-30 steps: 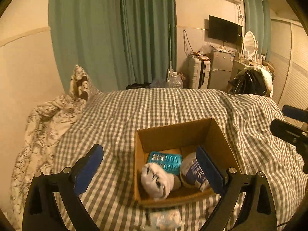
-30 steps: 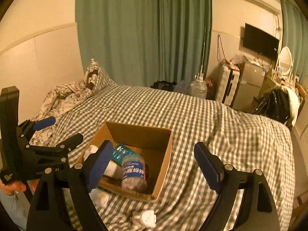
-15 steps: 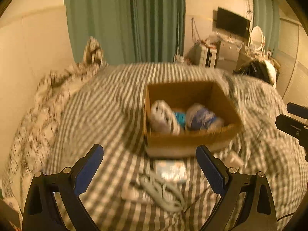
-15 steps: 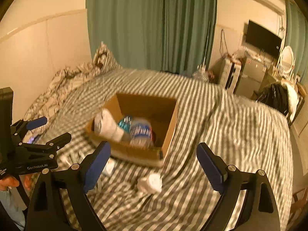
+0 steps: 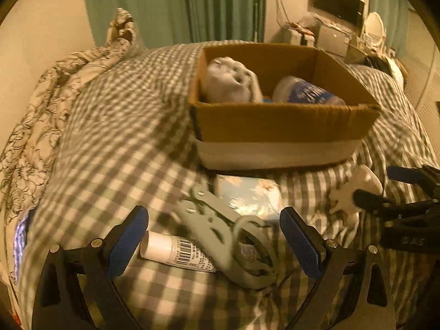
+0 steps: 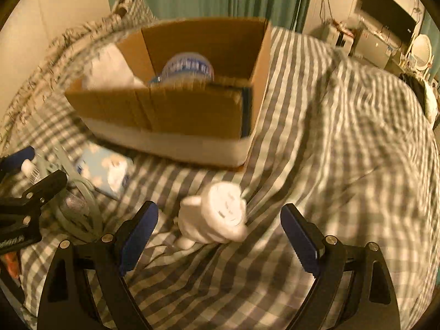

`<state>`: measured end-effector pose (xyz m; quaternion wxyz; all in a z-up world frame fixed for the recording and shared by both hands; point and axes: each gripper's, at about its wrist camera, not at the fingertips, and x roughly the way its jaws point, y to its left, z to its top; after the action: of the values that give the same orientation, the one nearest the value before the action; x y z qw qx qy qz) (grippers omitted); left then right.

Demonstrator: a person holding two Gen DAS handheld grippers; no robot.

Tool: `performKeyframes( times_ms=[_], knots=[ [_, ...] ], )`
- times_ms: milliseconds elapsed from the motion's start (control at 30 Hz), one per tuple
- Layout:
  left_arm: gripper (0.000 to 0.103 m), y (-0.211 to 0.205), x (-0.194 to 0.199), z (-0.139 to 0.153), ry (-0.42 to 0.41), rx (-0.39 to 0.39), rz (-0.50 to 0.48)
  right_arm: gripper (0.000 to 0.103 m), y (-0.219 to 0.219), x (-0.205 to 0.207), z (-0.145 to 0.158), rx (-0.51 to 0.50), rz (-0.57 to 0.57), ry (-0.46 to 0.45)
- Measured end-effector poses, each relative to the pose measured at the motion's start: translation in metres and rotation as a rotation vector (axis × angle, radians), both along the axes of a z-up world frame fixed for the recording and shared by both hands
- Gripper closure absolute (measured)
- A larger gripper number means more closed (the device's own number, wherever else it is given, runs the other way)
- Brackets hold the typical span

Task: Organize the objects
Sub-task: 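Grasp the white star figurine with the right tool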

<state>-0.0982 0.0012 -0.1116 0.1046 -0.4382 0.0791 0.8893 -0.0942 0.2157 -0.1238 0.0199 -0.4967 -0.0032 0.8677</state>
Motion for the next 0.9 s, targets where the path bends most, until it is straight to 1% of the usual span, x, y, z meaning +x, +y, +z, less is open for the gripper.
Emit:
performKeyframes(
  times_ms=[100, 200, 267, 300, 400, 500, 567, 667, 700, 733, 767, 800, 900],
  knots=[
    [0.012, 0.008, 0.004, -0.001, 0.001, -0.008, -0.022, 0.012, -0.004, -0.002, -0.009, -0.020, 0.016, -0.024],
    [0.017, 0.014, 0.010, -0.003, -0.001, -0.011, -0.048, 0.015, -0.005, -0.003, -0.016, -0.036, 0.014, -0.050],
    [0.017, 0.018, 0.013, -0.004, 0.007, -0.028, -0.056, 0.024, -0.002, -0.003, -0.021, -0.049, -0.003, -0.068],
    [0.018, 0.020, 0.016, -0.004, 0.011, -0.035, -0.060, 0.026, -0.002, -0.002, -0.021, -0.046, -0.010, -0.070],
    [0.020, 0.023, 0.023, -0.001, 0.023, -0.038, -0.068, 0.044, 0.001, 0.002, -0.018, -0.056, -0.025, -0.056],
    [0.027, 0.023, 0.033, 0.008, 0.036, -0.005, -0.082, 0.045, 0.003, 0.008, -0.016, -0.083, -0.030, -0.042],
    [0.030, 0.021, 0.038, 0.017, 0.039, 0.036, -0.104, 0.045, 0.003, 0.011, -0.016, -0.085, -0.031, -0.035],
    [0.047, 0.022, 0.040, 0.026, 0.047, 0.076, -0.119, 0.045, 0.001, 0.013, -0.015, -0.085, -0.026, -0.030],
    [0.057, 0.022, 0.039, 0.028, 0.050, 0.081, -0.122, 0.045, 0.000, 0.015, -0.014, -0.084, -0.024, -0.029],
    [0.070, 0.021, 0.038, 0.030, 0.054, 0.082, -0.125, 0.045, 0.000, 0.015, -0.014, -0.084, -0.024, -0.029],
    [0.076, 0.021, 0.037, 0.032, 0.060, 0.079, -0.126, 0.045, 0.000, 0.015, -0.014, -0.086, -0.023, -0.029],
    [0.087, 0.020, 0.035, 0.033, 0.062, 0.079, -0.127, 0.045, 0.002, 0.013, -0.014, -0.089, -0.024, -0.028],
    [0.090, 0.015, 0.033, 0.034, 0.058, 0.085, -0.120, 0.045, 0.005, 0.013, -0.012, -0.094, -0.025, -0.028]
  ],
)
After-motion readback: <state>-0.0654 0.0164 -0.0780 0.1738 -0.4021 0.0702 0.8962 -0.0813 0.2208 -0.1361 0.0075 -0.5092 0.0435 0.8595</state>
